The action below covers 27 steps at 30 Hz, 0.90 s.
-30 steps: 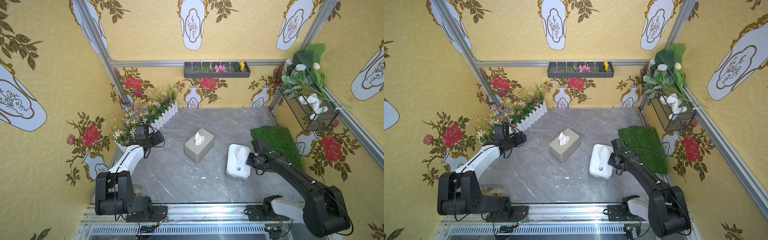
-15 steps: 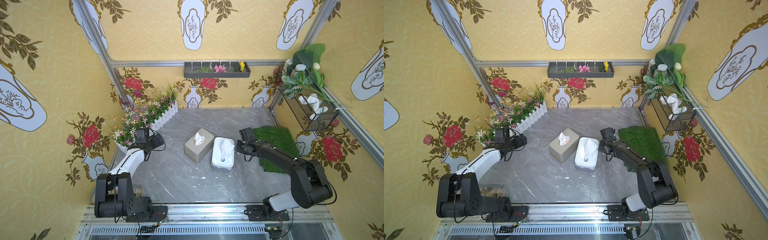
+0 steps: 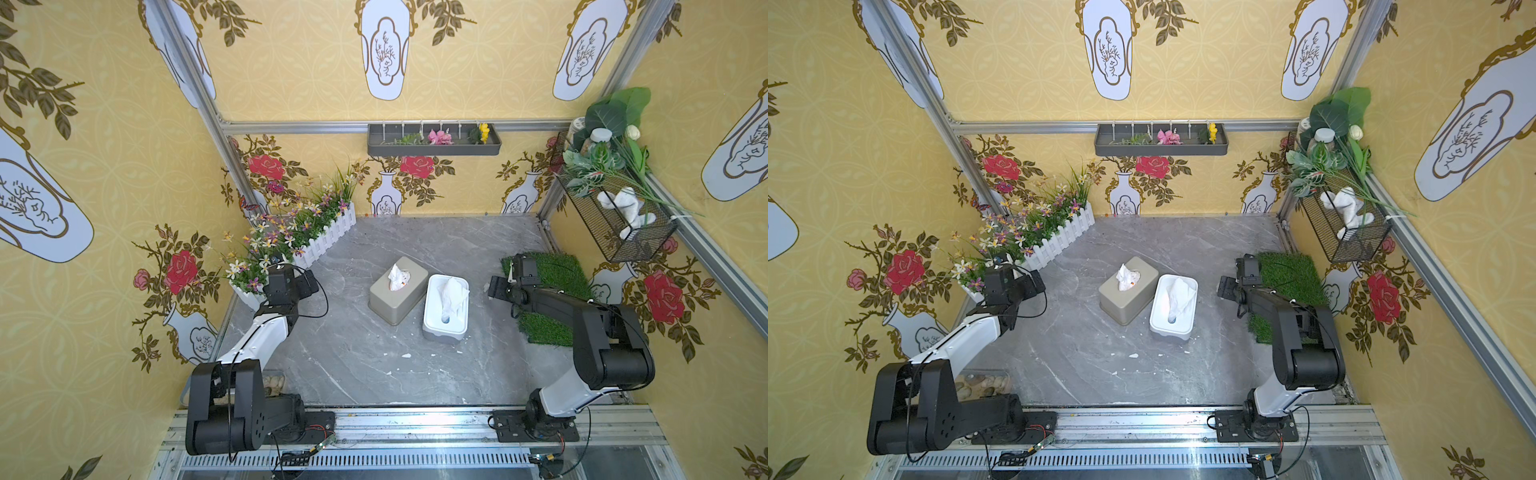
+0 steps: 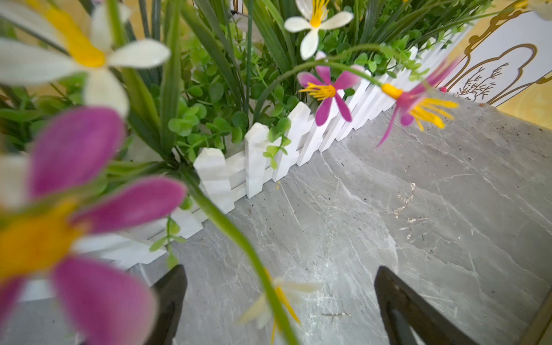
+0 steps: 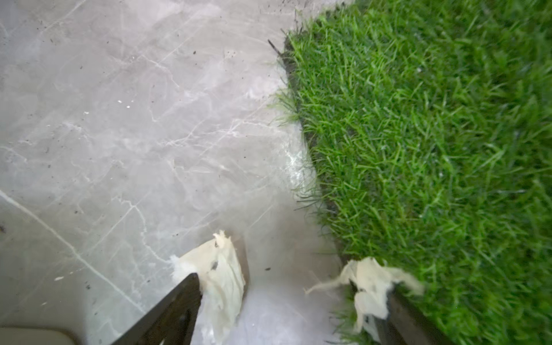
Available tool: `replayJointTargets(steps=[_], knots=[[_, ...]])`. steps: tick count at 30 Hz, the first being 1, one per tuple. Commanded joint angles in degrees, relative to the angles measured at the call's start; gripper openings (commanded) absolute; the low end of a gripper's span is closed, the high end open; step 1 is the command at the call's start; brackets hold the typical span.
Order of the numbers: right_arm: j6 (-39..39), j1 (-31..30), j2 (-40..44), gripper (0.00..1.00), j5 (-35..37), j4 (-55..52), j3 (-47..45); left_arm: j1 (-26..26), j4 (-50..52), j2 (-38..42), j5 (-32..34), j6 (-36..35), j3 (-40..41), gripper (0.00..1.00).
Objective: Put the tissue paper into the tissue box
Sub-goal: Reset both arms
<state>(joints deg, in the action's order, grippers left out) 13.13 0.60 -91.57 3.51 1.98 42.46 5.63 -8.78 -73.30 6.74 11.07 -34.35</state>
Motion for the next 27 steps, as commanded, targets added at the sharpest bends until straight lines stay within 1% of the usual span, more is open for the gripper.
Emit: replayJointTargets(steps=[1,4,5,6,8,9,10,12,13,15,17,20,21,22,25,27], knots=[[-3.8,-0.6,4.5,0.93,1.0,11.7,-7.4,0.4,-8.3,2.1,2.3,-3.4,2.8,1.00],[-6.1,0.0,10.0,0.96,4.7,22.1,-14.9,0.9,-9.8,3.5,1.3,-3.3,4.3,1.00],[-6.6,0.4,10.9,0.97,4.8,24.4,-16.2,0.9,-7.3,4.0,1.3,-3.4,4.1,1.00],[-7.1,0.4,10.9,0.97,4.6,26.8,-17.2,0.8,-5.6,4.3,1.7,-3.1,4.5,1.00],[-8.5,0.3,9.4,0.98,4.2,32.6,-19.1,0.9,-9.7,4.2,2.4,-2.6,8.6,1.00],[-8.4,0.0,9.6,0.99,4.5,29.8,-18.2,0.6,-15.2,4.0,3.1,-2.9,11.3,1.00],[-8.4,0.0,9.5,0.99,4.3,30.2,-18.2,0.6,-20.7,3.6,2.4,-3.9,13.5,1.00],[-8.4,0.0,9.4,0.99,4.3,30.1,-18.1,0.6,-23.2,0.4,3.4,-3.4,14.3,1.00],[-8.4,0.0,9.4,0.98,4.4,30.1,-18.1,0.6,-27.0,-1.2,3.3,-3.9,15.0,1.00],[-8.5,0.0,9.2,0.97,4.3,30.2,-18.0,0.5,-25.5,-0.4,3.4,-3.7,14.9,1.00],[-8.4,0.0,9.1,0.97,4.3,30.2,-18.0,0.3,-28.2,0.2,3.8,-3.6,16.6,1.00],[-8.5,0.0,9.3,0.97,4.1,30.4,-18.2,-1.6,-36.8,0.5,8.0,-3.6,21.9,1.00],[-8.6,0.0,9.3,0.97,3.6,30.6,-18.4,-2.5,-43.2,-1.6,10.5,-3.8,23.9,1.00],[-8.8,0.0,9.5,0.97,3.3,31.2,-18.6,-2.9,-46.3,-3.4,11.6,-4.7,24.2,1.00],[-9.3,0.0,9.7,0.97,1.6,32.3,-19.4,-3.3,-42.4,-2.1,12.8,-4.2,23.3,1.00],[-9.3,0.1,9.6,0.97,1.3,32.5,-19.4,-3.3,-43.3,-2.1,13.6,-4.0,23.6,1.00]])
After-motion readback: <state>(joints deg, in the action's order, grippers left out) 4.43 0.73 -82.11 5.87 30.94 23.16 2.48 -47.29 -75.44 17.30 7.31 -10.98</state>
